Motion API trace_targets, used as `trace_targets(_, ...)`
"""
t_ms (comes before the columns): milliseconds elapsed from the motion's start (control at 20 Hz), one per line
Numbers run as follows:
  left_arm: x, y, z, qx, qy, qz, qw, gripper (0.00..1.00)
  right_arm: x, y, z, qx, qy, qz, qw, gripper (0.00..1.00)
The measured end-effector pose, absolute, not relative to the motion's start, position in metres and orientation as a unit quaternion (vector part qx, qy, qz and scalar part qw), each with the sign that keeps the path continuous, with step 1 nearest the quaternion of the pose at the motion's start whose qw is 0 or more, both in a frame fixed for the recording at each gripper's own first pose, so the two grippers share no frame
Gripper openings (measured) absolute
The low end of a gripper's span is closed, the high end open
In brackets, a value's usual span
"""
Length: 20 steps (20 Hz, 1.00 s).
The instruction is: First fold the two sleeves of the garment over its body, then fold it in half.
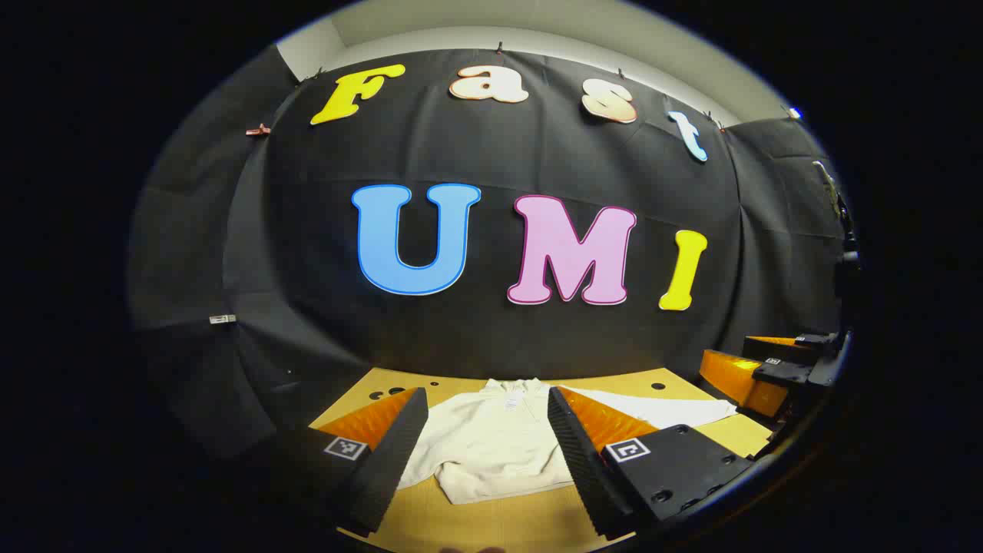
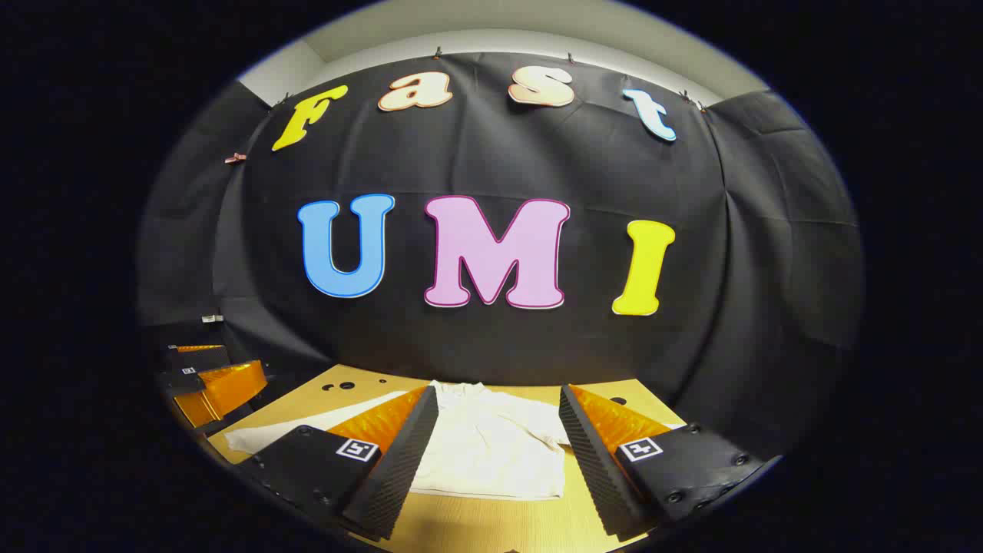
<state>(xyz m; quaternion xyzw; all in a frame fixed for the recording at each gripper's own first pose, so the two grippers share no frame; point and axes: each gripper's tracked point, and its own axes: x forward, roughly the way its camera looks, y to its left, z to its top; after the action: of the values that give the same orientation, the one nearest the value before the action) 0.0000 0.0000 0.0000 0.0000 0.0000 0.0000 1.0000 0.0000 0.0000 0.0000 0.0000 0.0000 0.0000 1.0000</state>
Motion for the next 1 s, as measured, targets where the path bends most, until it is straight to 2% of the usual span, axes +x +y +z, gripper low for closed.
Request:
trace_targets(450, 0.035, -0.004, -0.021, -0.007, 0.042, 0.033, 0.999, 0.97, 0.041, -0.031, -0.022, 0.025, 0.036, -0.005, 0.999, 0.97)
trace_targets(1000, 0.056, -0.009, -0.023, -0.003, 0.05, 0.049, 0.998, 0.97, 0.072, -0.041, -0.029, 0.028, 0.044, 0.004, 0.999, 0.97)
